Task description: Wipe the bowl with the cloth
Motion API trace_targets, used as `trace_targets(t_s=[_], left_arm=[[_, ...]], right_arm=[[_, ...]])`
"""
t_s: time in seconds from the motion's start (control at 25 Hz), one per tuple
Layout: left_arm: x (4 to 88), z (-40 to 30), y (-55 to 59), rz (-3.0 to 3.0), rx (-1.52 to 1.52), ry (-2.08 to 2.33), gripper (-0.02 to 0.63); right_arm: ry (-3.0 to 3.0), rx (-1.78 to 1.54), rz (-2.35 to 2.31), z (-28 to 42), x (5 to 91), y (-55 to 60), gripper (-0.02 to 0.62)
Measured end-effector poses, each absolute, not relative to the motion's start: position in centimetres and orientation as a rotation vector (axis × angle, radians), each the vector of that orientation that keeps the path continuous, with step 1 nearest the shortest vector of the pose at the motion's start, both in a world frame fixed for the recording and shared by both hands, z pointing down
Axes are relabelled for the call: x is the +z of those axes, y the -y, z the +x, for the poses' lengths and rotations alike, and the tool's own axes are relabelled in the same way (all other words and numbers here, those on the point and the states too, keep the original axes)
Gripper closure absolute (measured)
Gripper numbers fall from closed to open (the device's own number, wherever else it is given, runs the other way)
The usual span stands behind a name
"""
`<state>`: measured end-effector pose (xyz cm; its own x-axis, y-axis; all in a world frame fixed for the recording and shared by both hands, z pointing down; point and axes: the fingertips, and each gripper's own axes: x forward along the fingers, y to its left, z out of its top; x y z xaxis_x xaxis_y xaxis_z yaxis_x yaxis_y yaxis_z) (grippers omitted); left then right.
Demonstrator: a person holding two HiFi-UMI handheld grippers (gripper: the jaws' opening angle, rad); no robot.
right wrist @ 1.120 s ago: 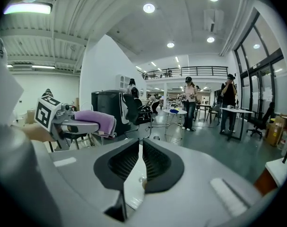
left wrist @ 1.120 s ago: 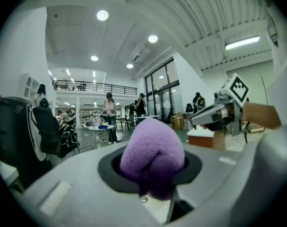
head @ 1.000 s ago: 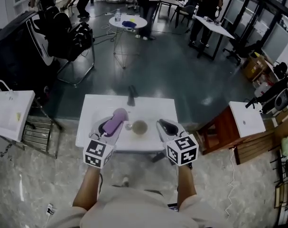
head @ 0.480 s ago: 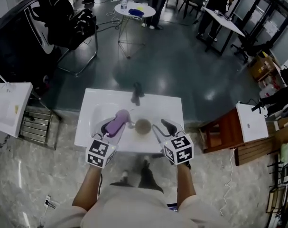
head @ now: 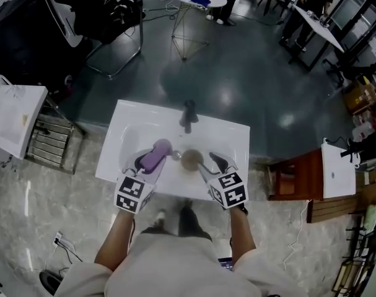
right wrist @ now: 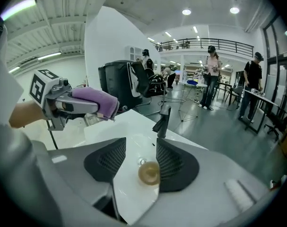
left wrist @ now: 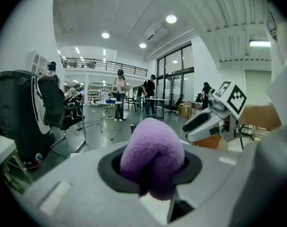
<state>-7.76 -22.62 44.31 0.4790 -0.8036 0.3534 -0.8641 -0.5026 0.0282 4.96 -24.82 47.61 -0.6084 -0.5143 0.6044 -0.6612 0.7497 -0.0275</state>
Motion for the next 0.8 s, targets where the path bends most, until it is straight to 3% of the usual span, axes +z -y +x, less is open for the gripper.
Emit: trace_targets(t_s=[0.8], left_arm=[[56.3, -8.7, 26.5, 2.199, 0.566, 1.45, 0.479]], right_arm=[[2.136, 0.499, 0.472, 3.6, 67.0, 28.7, 0.364]])
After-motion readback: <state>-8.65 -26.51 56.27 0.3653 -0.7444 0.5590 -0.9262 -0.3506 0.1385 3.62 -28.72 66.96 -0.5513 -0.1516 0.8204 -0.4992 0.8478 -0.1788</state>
